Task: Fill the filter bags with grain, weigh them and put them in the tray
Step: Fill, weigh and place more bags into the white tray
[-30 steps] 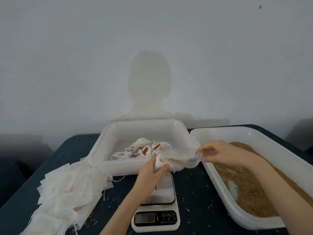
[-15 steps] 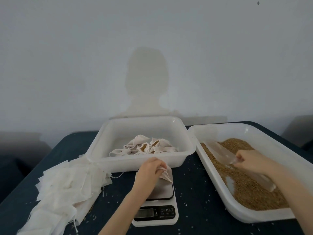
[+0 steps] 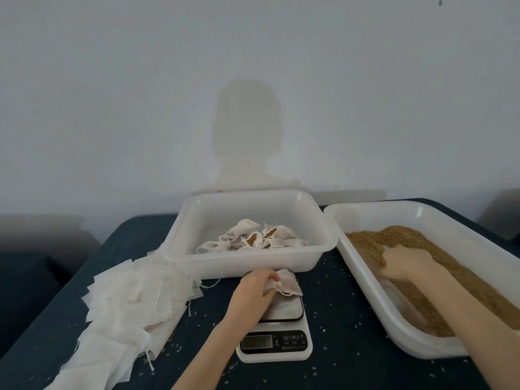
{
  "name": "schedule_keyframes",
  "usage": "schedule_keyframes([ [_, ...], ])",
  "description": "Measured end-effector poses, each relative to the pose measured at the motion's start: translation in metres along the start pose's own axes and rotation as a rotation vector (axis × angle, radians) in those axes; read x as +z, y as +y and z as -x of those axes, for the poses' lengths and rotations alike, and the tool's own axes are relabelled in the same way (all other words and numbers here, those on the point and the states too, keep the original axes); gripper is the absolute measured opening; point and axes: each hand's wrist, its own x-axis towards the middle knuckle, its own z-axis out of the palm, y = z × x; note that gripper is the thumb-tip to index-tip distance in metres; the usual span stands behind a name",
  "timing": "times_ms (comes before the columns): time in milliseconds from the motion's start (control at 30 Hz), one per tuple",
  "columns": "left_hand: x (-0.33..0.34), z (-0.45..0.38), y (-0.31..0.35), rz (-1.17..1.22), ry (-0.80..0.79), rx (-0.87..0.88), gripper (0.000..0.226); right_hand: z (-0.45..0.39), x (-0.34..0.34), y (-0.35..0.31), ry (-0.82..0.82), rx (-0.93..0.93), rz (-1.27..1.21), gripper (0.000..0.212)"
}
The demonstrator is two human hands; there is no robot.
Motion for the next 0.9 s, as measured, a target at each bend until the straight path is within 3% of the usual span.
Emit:
schedule_keyframes([
  [100,0.001,0.002,-0.002,-0.016,0.037,-0.031,0.027,0.011,-0.016,-0.025,0.361,0.001,-0.094,0.028],
  [233,0.0,0.006,-0.009,0.002,0.096,-0.031,0.036,0.028,-0.027,-0.07,0.549,-0.128,-0.215,0.026],
  [467,-0.008,0.012,-0.021,0.084,0.118,-0.086,0.045,0.039,-0.001,-0.136,0.448,-0.473,-0.348,0.02],
  [567,-0.015,0.021,-0.029,0.216,0.154,-0.097,0.037,0.034,0.015,-0.142,0.426,-0.479,-0.372,0.022],
  [733,-0.023,0.04,-0.052,0.397,0.357,-0.233,0.013,0.028,0.034,-0.134,0.412,-0.413,-0.453,0.022],
  [900,-0.018,0.048,-0.064,0.443,0.488,-0.296,0.019,0.026,0.048,-0.126,0.432,-0.385,-0.48,0.019],
])
